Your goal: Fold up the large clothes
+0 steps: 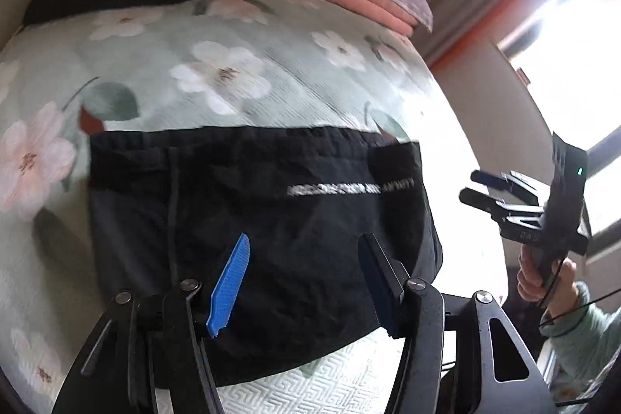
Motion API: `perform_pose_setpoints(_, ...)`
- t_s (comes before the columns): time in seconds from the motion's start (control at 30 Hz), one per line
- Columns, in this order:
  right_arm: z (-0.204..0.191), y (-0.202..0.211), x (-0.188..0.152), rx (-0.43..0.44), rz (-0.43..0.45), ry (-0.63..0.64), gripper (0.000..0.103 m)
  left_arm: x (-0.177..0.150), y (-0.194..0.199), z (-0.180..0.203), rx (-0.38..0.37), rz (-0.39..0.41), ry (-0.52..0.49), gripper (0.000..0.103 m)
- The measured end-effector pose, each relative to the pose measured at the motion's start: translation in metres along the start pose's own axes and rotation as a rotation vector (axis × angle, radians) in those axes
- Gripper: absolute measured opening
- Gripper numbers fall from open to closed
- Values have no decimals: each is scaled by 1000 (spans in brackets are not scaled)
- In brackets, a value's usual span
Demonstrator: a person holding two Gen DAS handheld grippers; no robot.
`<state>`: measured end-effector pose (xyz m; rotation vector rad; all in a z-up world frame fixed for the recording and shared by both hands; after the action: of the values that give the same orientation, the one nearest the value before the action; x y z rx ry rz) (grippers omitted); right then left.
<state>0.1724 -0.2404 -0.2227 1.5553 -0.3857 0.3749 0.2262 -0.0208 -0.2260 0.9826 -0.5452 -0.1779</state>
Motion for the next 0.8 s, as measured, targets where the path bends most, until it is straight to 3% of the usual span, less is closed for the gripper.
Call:
perform_pose_setpoints(0.13,-27,-53,3,-54,-14,106,67,-3,-67,26,109,-68,-94,60)
perform_pose_setpoints(0.2,-26,-98,2,-102,-54,117,67,1,-98,9,194,-77,-75,60)
perform_pose_setpoints(0.27,-12,-142,4,-76,-100,53,67,11,-123,-19,230,-79,-24,60)
perform_pose_setpoints(0.37,18,-193,14,-9,-127,-100,90,30,-140,-50,199,-72,63,60)
perform_pose_setpoints(0.43,28,-216,20,20,-149,-157,94,38,-147,-56,204,-63,75,60)
perform_pose_setpoints(0.67,33,-233,25,43,-176,-153,96,54,-163,-70,207,-59,128,61)
perform_pose_setpoints(0.8,39,-210,25,66,-144,-168,92,59,-144,-75,194,-28,155,59)
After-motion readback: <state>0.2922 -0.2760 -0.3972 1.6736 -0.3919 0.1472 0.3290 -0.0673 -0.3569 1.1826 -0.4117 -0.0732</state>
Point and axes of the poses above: each gripper's, at about its wrist camera, not at the fingertips, and y roughly against the way its jaws point, z to its right, x to its top, the point moved 4 cm from there along -y, roughly the way its jaws point, and after that the axes turned 4 degrees about y, right-handed, at the moved point
